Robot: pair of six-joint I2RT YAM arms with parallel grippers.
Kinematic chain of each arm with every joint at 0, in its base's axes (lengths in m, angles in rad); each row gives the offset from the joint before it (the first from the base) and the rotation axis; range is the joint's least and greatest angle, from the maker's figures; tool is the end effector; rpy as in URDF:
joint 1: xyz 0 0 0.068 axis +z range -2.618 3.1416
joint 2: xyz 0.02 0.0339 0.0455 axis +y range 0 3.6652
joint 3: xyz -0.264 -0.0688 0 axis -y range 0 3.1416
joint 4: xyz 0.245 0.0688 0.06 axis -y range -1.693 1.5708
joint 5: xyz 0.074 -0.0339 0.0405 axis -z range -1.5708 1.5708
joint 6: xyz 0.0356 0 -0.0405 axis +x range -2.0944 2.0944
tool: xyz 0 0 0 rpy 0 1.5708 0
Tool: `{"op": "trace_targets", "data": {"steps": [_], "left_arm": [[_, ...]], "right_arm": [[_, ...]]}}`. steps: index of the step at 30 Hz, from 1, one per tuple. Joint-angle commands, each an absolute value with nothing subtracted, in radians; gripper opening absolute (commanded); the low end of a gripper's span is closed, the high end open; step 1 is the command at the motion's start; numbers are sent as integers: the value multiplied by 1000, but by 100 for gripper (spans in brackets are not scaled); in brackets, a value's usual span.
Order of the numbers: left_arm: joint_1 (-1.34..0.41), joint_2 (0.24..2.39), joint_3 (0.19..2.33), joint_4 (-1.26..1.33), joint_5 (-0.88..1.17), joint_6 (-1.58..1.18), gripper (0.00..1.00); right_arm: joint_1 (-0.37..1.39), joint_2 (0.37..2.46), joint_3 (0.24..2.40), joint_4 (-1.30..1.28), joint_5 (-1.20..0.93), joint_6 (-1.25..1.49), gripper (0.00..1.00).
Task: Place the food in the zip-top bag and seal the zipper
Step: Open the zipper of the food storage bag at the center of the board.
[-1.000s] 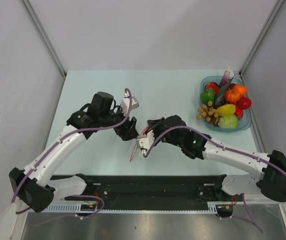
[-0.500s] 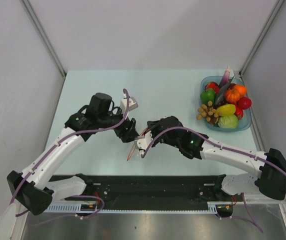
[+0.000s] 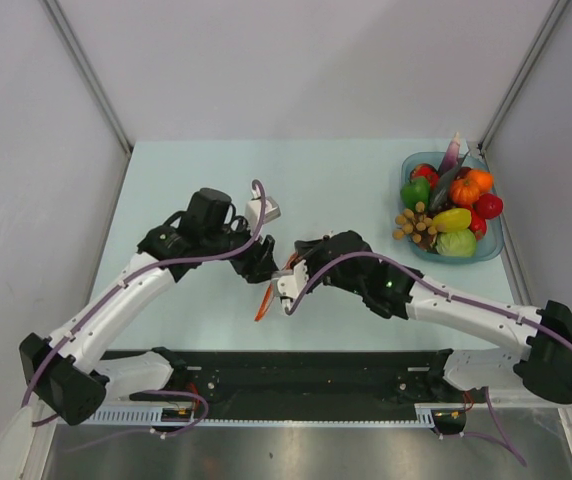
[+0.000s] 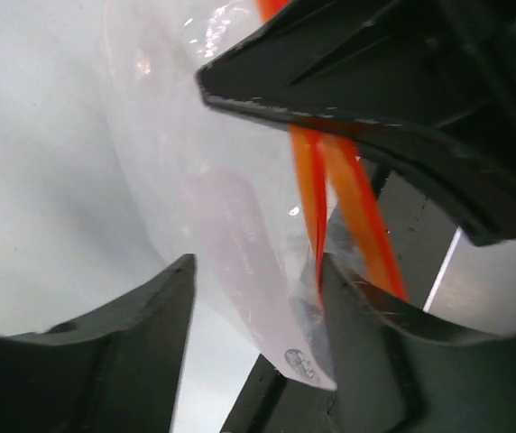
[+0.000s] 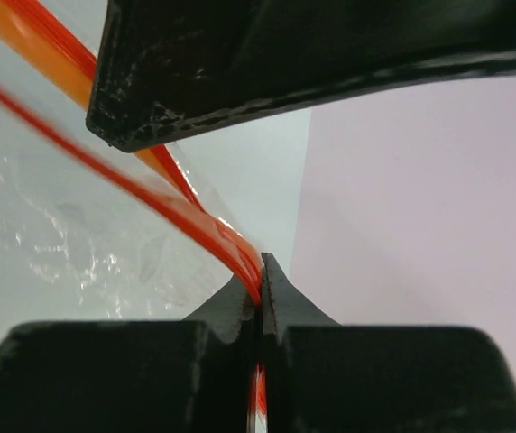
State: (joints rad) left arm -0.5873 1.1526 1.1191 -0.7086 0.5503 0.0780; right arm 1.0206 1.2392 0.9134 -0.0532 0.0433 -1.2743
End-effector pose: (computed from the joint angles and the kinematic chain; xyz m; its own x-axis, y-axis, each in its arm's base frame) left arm 0.1866 -0.1466 0.3360 -0.4991 0.4120 -0.7623 0.8346 0.4653 -0.2949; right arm 0.1515 0.2440 0.3010 0.7378 -0.6245 -0.2561 -0.4277 -0.1390 -0.8932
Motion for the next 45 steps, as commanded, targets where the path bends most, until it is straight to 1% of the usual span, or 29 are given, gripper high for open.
{"op": "trace_targets", "data": {"steps": [1,6,9,11,13,14,15,16,19,20,21,22,23,25,26,28,29,31,33,34,35,37,39,40,43,44,45], "left_arm": [[-592,1163,1103,-663,506,34,56],[-592,1151,1081,-597,558,8,51],[-594,1134,1065,-537,615,-49,45],[-594,1131,1060,-525,655,-58,45],[-592,1134,1060,-525,666,-64,42],[-594,1140,1058,-532,675,-64,38],[-594,1141,1058,-540,675,-60,31],[-592,1143,1058,-548,672,-58,29],[-592,1123,1051,-558,638,-64,44],[-592,1102,1043,-558,624,-69,47],[-594,1092,1036,-557,617,-78,47],[-592,1083,1028,-558,608,-83,45],[-592,1078,1019,-564,594,-83,36],[-594,1078,1014,-590,569,-68,29],[-592,1080,1012,-598,568,-61,18],[-592,1086,1015,-612,569,-54,4],[-586,1088,1020,-621,578,-55,0],[-551,1069,1031,-633,626,-81,0],[-520,1011,1037,-627,605,-122,0],[-502,987,1040,-626,560,-138,0],[-494,964,1042,-636,516,-162,0],[-466,924,1048,-672,428,-175,0],[-465,914,1043,-709,362,-199,0],[-466,913,1032,-709,307,-209,0],[-465,945,1014,-684,220,-245,0],[-469,960,1014,-663,197,-279,0],[-492,980,1015,-647,169,-299,0]], "right_arm": [[1022,1167,902,-21,-24,-1249,0],[1020,1152,868,-9,-104,-1259,0],[1028,1187,882,47,-147,-1223,0],[1032,1224,908,64,-169,-1209,0],[1032,1244,923,84,-179,-1192,0],[1029,1256,928,90,-189,-1190,0],[1028,1261,927,101,-190,-1190,0],[1028,1262,925,106,-183,-1186,0],[1026,1276,937,74,-167,-1167,0],[1025,1275,937,72,-163,-1157,0],[1023,1273,936,68,-161,-1151,0],[1023,1270,934,67,-160,-1141,0],[1023,1267,933,67,-158,-1138,0],[1023,1255,920,74,-163,-1137,0],[1023,1252,916,92,-164,-1140,0],[1019,1244,901,110,-170,-1140,0],[1009,1243,897,132,-175,-1137,0],[999,1258,878,172,-196,-1129,0],[986,1301,874,300,-207,-1121,27],[989,1349,896,378,-201,-1115,57],[997,1371,917,400,-193,-1080,71],[997,1379,969,361,-192,-1052,92],[980,1350,962,325,-219,-1016,97],[971,1303,931,295,-225,-1000,99],[945,1223,896,177,-226,-884,100],[942,1168,881,145,-219,-838,100],[930,1142,879,114,-203,-740,100]]}}
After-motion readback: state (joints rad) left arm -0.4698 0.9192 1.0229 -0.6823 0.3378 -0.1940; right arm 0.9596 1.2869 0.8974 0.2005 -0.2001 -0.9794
